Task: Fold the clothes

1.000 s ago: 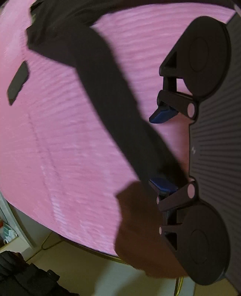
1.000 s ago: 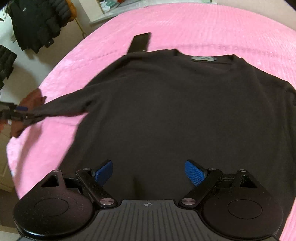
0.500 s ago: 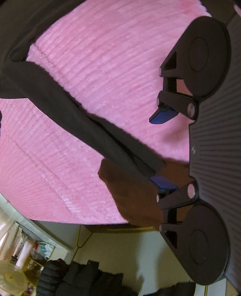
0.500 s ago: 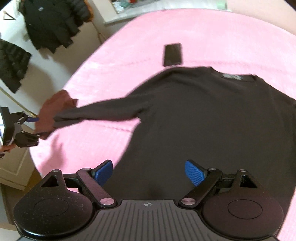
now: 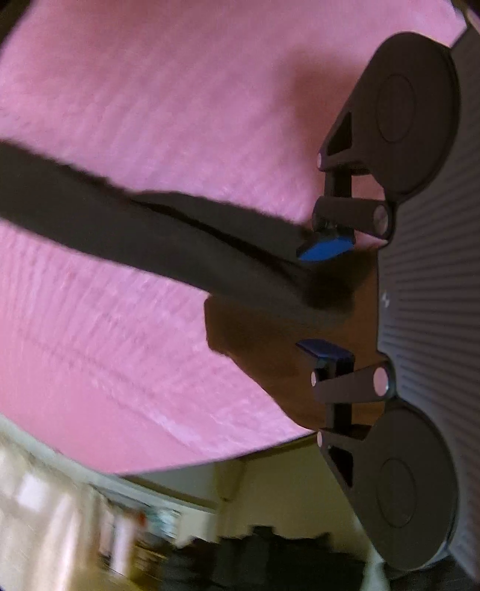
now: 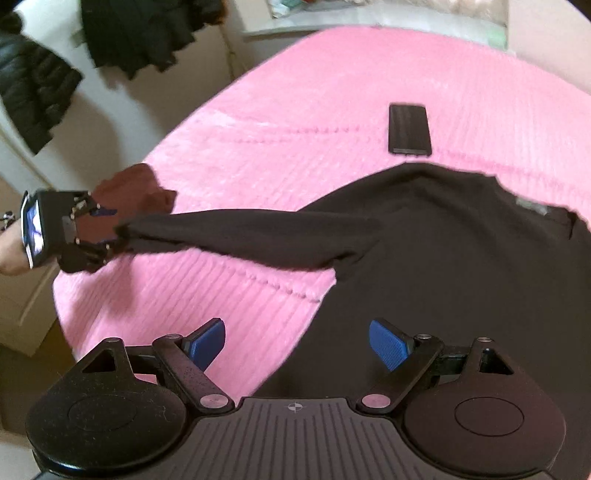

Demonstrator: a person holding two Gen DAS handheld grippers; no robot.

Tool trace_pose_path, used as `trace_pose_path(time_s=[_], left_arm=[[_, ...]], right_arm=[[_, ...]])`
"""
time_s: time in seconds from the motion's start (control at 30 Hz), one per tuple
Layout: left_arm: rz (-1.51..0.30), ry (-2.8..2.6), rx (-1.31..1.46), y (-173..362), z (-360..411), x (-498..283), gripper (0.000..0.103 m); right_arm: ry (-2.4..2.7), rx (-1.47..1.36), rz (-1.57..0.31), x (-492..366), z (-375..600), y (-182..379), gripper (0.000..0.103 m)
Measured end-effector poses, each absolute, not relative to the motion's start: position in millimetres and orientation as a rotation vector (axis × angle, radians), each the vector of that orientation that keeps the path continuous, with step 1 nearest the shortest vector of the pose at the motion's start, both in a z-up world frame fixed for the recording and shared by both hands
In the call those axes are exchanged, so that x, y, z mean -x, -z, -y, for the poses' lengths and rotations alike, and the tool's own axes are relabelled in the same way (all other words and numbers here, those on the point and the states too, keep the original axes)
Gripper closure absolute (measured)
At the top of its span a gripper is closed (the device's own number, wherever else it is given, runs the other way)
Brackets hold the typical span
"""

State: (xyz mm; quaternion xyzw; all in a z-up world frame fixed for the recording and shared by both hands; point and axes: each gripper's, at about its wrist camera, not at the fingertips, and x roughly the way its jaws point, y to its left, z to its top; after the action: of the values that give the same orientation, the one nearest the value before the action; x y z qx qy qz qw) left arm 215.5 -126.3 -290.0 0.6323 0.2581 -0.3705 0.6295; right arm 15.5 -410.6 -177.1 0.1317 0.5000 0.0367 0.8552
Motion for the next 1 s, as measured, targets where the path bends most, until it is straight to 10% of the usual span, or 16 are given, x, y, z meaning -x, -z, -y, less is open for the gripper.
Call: trace_pose_path(time_s=[0.17,0.53,1.0], left_arm=[[-0.602,0.974,-1.489,312.6,117.5,-242.0,0.097],[-0.251,0.897,-1.189,173.1,84.4,-249.2,0.100],[-0.764,0.922,-1.283,286.3,35.1,-184.0,0.092]], right_arm=[[-0.061,-0.256,-1.097,-56.9,399.3,207.9,0.015],[-0.184,-0.055,-1.115,-113.3,371.0,237.0,0.015],[-0.085,-0.233,-1.258,-37.3,391.2,252.0,0.015]])
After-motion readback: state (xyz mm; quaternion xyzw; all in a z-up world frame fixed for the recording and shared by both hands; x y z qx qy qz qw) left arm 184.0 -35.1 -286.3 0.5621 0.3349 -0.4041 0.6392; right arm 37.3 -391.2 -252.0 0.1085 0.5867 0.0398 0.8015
